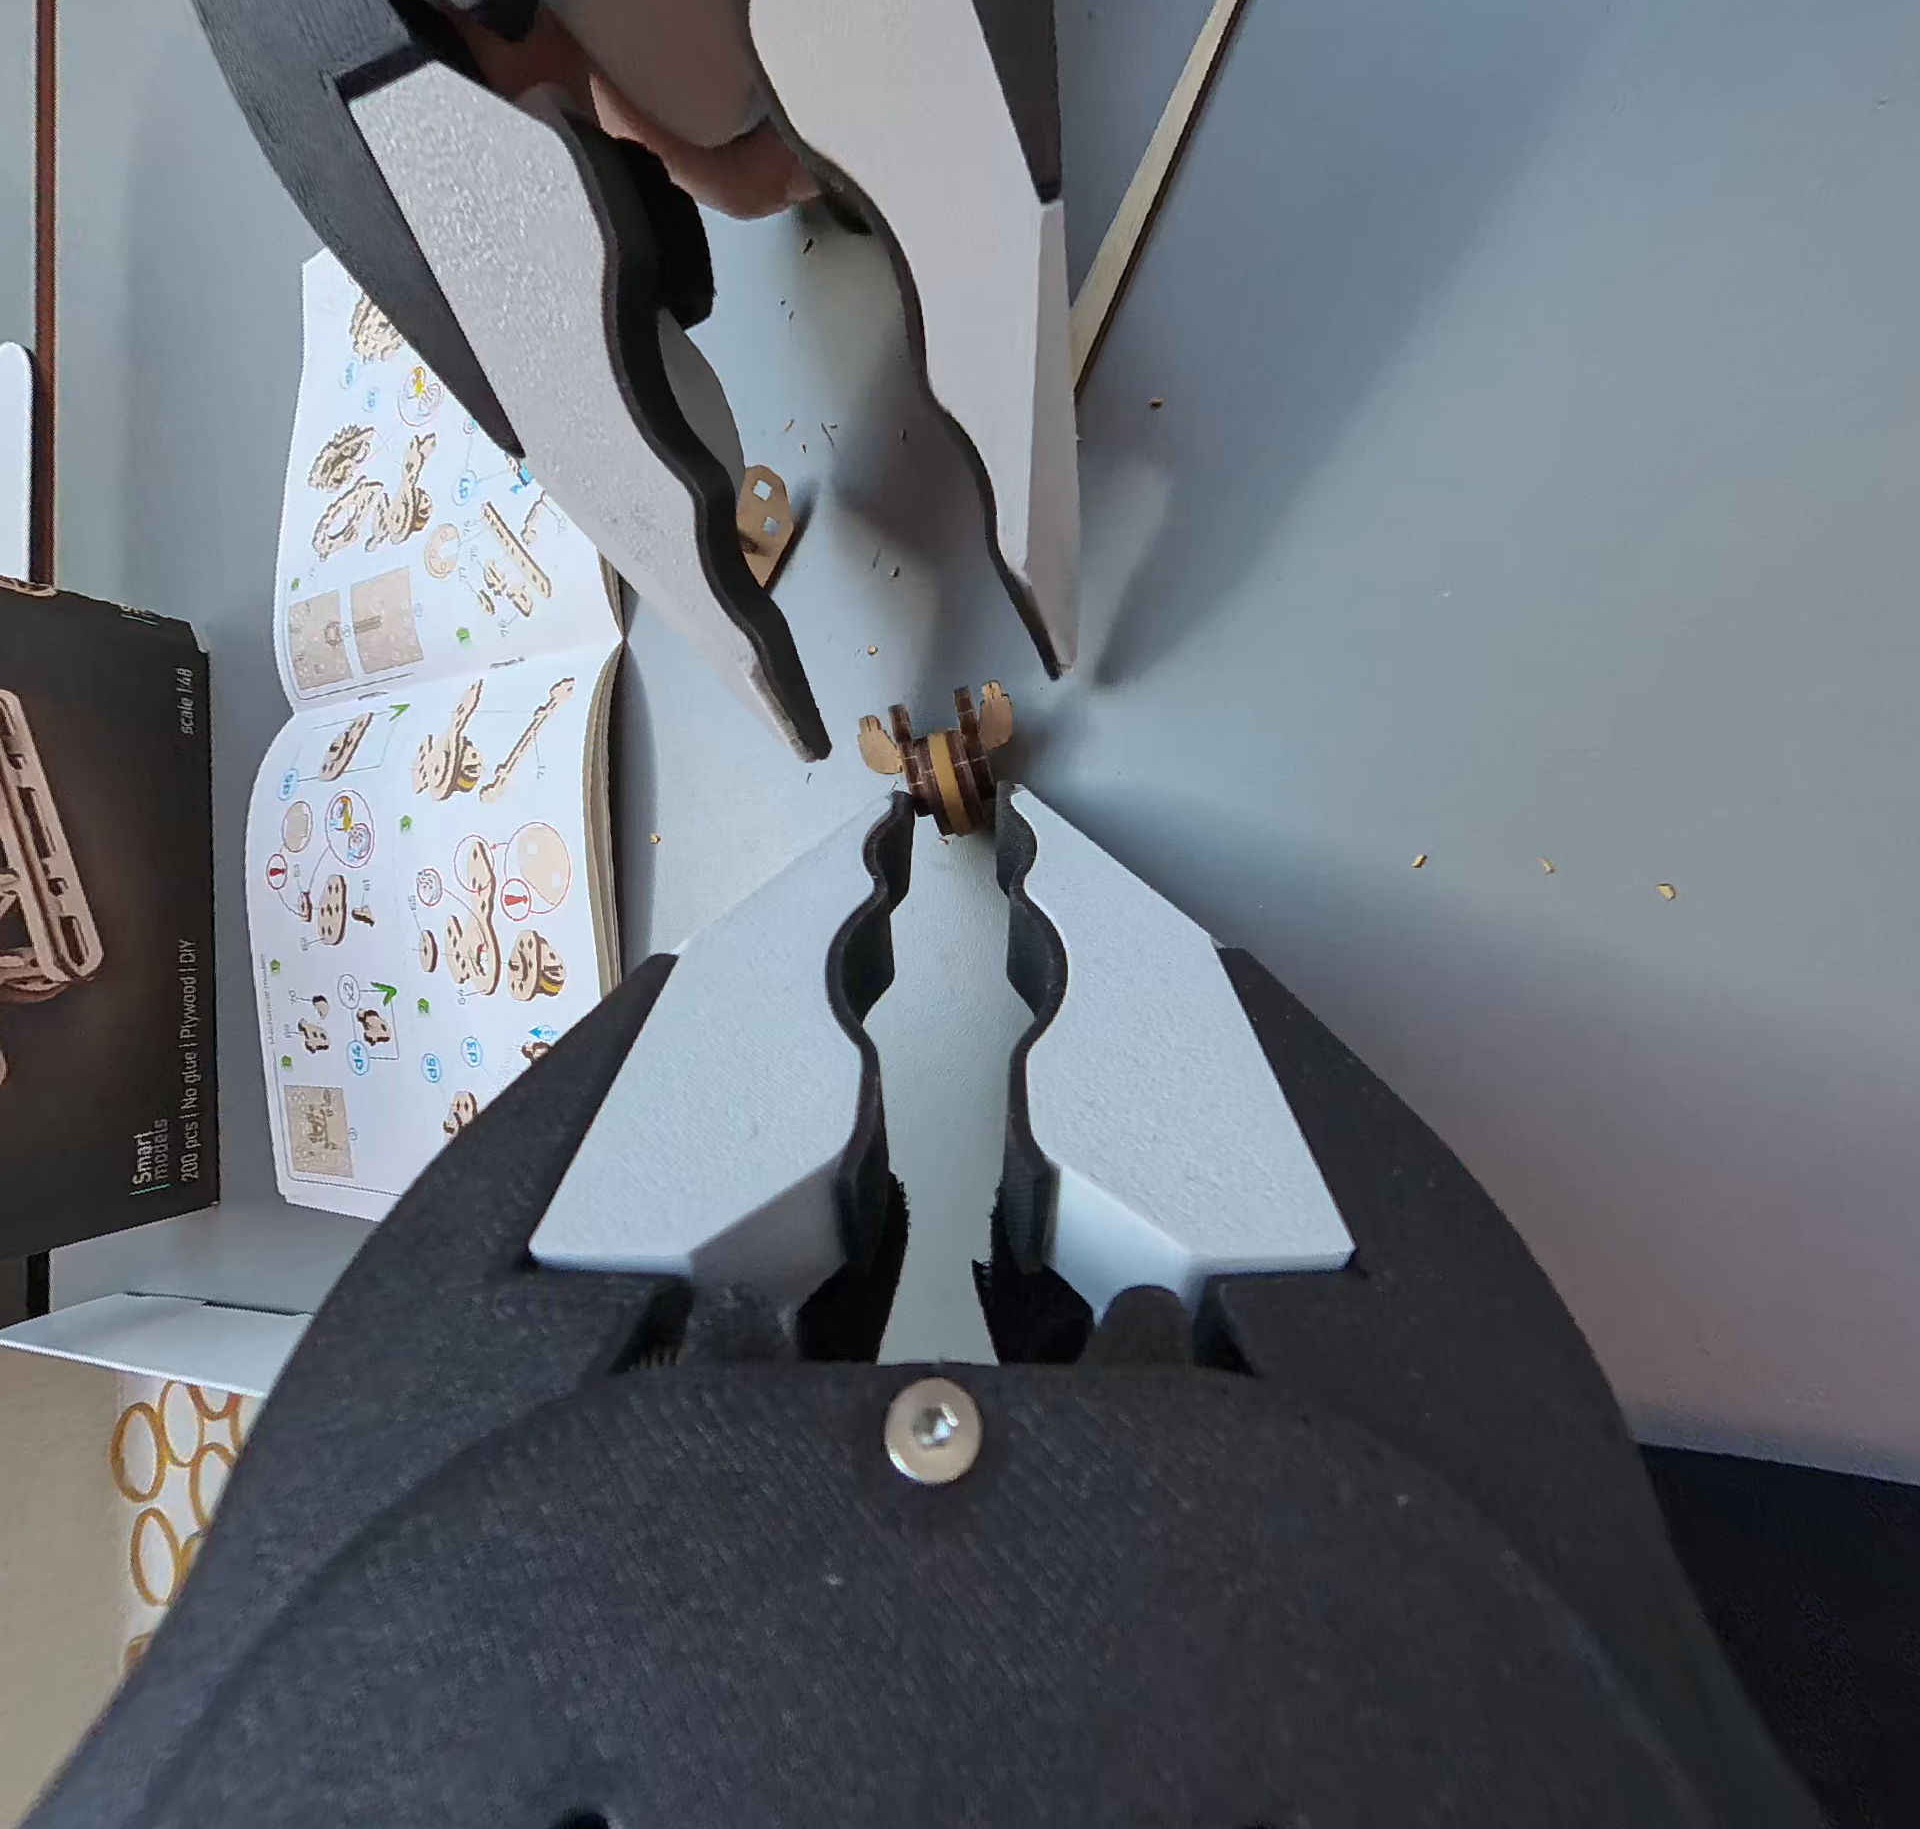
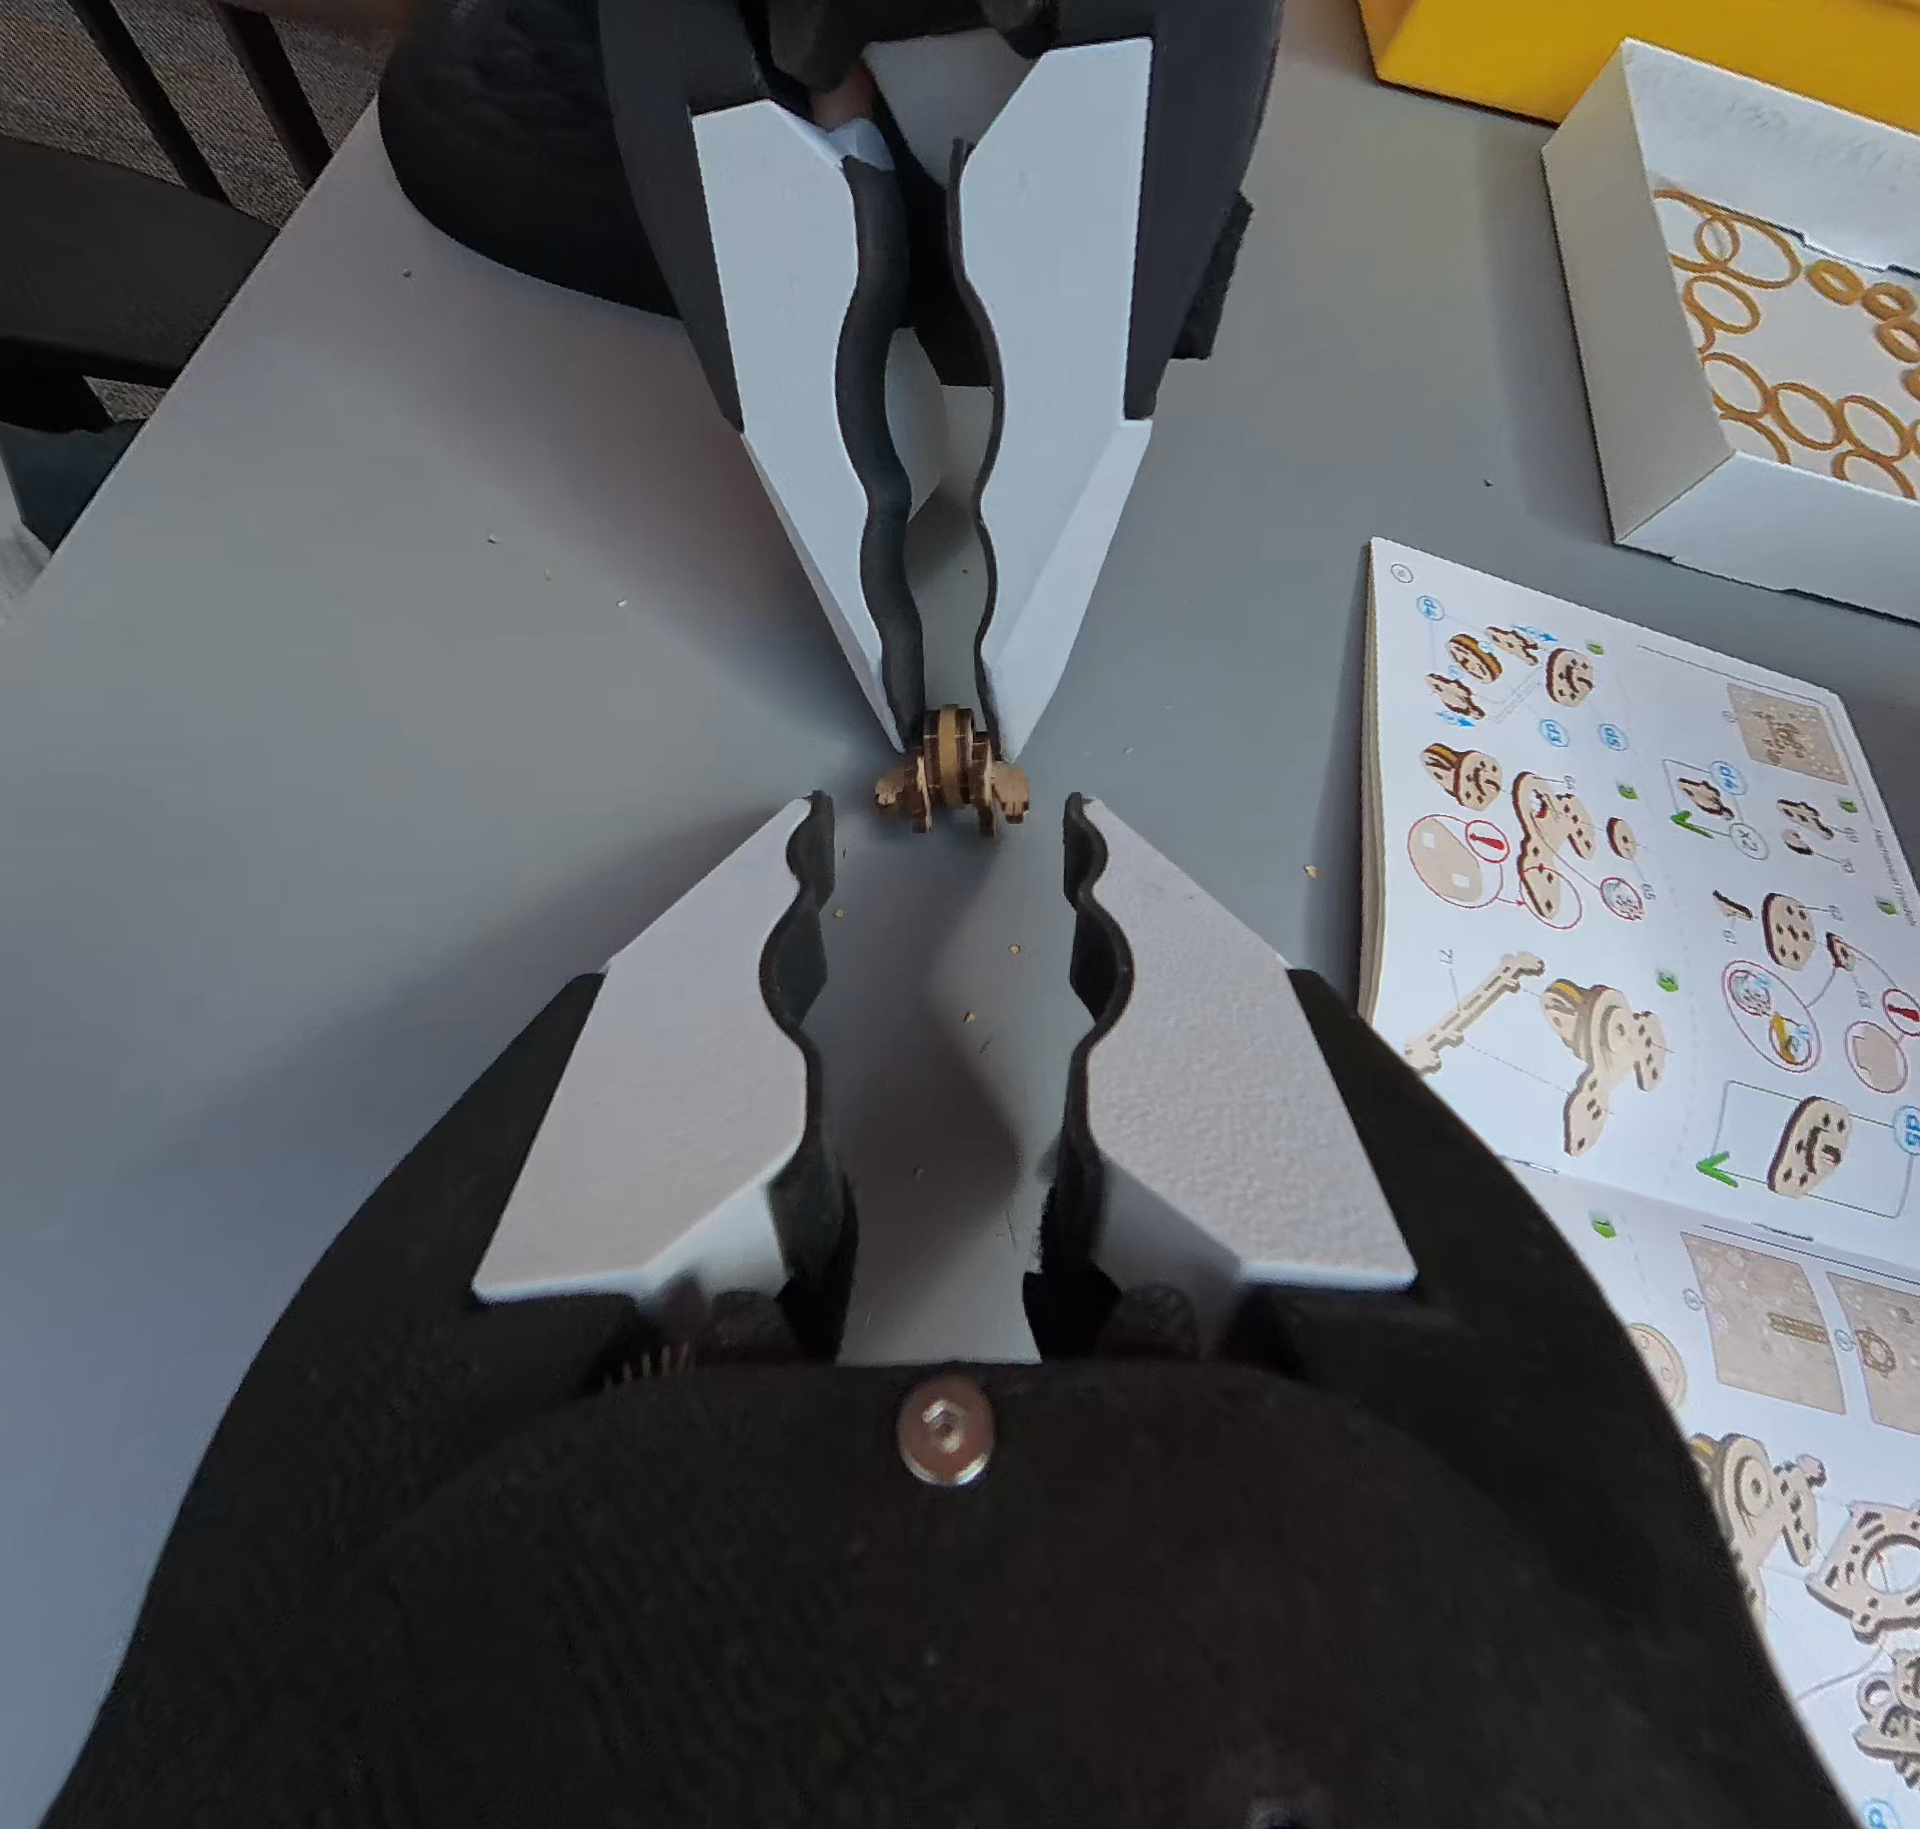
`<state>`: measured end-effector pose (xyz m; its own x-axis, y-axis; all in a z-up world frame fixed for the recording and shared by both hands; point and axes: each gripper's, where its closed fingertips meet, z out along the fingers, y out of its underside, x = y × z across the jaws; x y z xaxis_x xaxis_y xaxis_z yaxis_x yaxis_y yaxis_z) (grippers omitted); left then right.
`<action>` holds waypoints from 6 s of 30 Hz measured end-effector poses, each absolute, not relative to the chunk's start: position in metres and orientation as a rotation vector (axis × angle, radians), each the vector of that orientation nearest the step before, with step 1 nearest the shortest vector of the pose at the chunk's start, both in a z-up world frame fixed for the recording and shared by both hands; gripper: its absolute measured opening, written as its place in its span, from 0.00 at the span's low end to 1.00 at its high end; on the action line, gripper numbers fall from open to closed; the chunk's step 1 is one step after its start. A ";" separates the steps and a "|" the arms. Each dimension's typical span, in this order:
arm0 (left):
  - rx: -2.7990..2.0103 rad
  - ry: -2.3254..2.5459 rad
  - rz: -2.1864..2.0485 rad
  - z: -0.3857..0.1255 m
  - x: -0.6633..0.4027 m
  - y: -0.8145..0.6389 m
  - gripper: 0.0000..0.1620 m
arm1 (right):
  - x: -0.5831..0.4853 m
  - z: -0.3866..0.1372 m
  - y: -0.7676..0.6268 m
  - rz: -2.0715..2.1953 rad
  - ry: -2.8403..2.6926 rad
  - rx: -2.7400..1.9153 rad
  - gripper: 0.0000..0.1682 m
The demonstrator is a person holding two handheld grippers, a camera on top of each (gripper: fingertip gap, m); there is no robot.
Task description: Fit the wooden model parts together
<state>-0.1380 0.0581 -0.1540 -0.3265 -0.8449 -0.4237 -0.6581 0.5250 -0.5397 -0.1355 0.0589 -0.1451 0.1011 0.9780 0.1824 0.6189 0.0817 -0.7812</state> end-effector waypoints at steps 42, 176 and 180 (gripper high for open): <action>-1.301 1.962 -0.447 -0.154 -0.133 0.063 0.17 | -0.139 -0.153 0.067 0.626 -1.498 -1.777 0.18; -1.023 1.975 -2.220 -0.042 -0.188 -0.047 0.08 | -0.197 -0.047 -0.043 0.903 -1.934 -0.909 0.16; -1.032 2.023 -2.201 -0.048 -0.188 -0.052 0.08 | -0.197 -0.050 -0.046 0.880 -1.960 -0.886 0.12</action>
<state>-0.1880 -0.0520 -0.0476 -0.7868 -0.4027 0.4678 -0.4322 -0.1816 -0.8833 -0.1975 -0.0460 -0.0503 -0.4395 0.8175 0.3722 0.2655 0.5140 -0.8156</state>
